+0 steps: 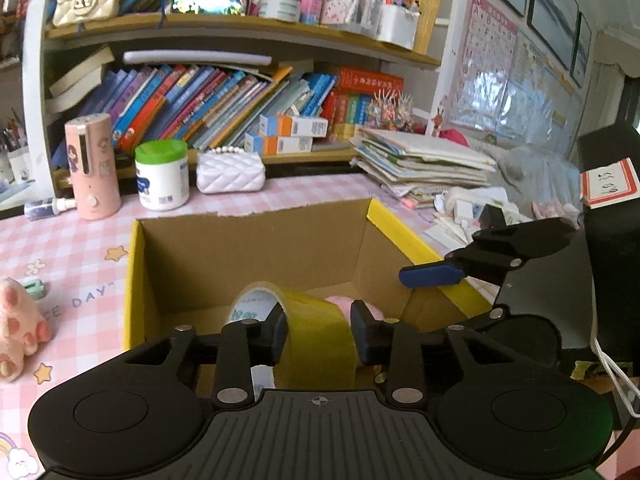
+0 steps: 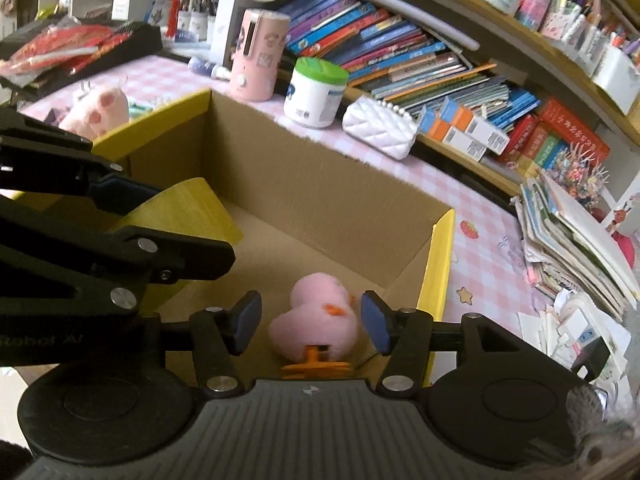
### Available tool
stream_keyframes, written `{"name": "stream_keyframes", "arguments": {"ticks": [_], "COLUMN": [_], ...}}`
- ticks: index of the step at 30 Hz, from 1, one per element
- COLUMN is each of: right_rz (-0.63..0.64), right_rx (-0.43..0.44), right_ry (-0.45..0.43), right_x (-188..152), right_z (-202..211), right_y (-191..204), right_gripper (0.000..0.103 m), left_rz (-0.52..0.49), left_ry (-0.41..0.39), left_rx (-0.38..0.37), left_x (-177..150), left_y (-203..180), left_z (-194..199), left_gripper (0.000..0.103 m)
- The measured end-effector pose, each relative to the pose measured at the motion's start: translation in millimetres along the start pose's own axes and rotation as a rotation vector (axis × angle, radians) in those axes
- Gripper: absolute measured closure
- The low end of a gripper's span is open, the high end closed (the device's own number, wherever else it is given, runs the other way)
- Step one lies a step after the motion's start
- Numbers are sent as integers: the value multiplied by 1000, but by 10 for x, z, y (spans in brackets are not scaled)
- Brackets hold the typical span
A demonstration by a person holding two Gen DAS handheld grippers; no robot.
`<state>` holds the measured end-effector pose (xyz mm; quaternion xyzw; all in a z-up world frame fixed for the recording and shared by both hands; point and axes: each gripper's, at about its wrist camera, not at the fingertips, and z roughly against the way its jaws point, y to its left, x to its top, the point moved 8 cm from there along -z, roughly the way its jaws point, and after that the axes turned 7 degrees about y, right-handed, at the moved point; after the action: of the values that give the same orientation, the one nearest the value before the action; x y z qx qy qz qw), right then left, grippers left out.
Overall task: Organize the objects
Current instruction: 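Lower the chick into the box with the right gripper while the left gripper drops the tape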
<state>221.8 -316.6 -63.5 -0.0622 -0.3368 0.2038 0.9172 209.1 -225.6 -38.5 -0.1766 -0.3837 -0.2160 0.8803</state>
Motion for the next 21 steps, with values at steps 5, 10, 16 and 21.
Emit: {"name": "stream_keyframes", "arguments": {"ticks": [5, 10, 16, 21], "right_rz": [-41, -100, -184, -251], "right_rx": [-30, -49, -61, -72], "right_ry": [-44, -70, -75, -75], "right_x": [16, -16, -75, -150], "right_z": [174, 330, 453, 553], "right_y": [-28, -46, -64, -70], "right_gripper": [40, 39, 38, 38], "left_rz": [18, 32, 3, -10], "left_ry": [-40, -69, -130, -163], "left_rx": [1, 4, 3, -9], "left_x": [19, 6, -9, -26], "left_y": [-16, -31, -67, -113], "left_z": [178, 346, 554, 696], "left_gripper": [54, 40, 20, 20]}}
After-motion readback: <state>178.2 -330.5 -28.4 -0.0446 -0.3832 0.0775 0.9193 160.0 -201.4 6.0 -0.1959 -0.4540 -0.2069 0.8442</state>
